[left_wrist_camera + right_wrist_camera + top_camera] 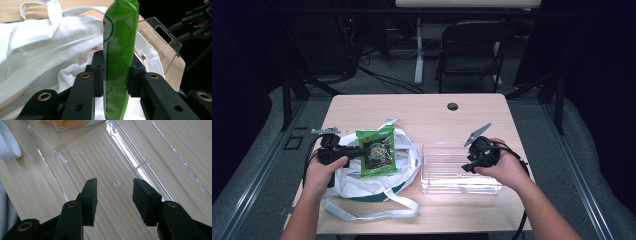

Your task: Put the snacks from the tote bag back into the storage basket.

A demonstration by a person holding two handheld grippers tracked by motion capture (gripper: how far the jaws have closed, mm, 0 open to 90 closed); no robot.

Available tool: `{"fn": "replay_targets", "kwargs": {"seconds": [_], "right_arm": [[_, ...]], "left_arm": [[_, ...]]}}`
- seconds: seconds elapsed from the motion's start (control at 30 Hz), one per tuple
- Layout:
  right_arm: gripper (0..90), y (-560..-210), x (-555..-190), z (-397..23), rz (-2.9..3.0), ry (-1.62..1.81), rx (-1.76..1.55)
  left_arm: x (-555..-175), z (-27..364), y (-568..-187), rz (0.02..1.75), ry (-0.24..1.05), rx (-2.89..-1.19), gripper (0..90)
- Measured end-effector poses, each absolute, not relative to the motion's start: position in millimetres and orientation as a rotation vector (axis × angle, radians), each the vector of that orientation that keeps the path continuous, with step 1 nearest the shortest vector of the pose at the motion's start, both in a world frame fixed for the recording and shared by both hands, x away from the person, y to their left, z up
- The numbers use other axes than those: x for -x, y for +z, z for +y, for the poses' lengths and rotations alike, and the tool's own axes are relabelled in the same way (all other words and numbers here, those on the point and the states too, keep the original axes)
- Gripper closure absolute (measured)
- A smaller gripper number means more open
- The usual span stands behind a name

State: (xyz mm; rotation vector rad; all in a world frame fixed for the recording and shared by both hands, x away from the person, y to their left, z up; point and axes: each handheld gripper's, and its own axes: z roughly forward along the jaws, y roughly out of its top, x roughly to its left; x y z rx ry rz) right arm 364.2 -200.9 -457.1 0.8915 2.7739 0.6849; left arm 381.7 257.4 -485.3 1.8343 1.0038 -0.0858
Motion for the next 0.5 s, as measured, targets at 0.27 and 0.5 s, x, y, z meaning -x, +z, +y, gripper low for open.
{"fn": "replay_targets", "kwargs": {"seconds": [0.27, 0.5], "right_arm": [[55.7, -446, -377, -191, 2.808, 0.606, -0.844], [55.8, -435, -383, -183, 2.825, 0.602, -0.815]], "left_arm": [[-380, 254, -482, 0.994, -0.079, -1.831, 72.3], [-375, 251, -477, 0.993, -0.066, -1.84, 72.4]]}}
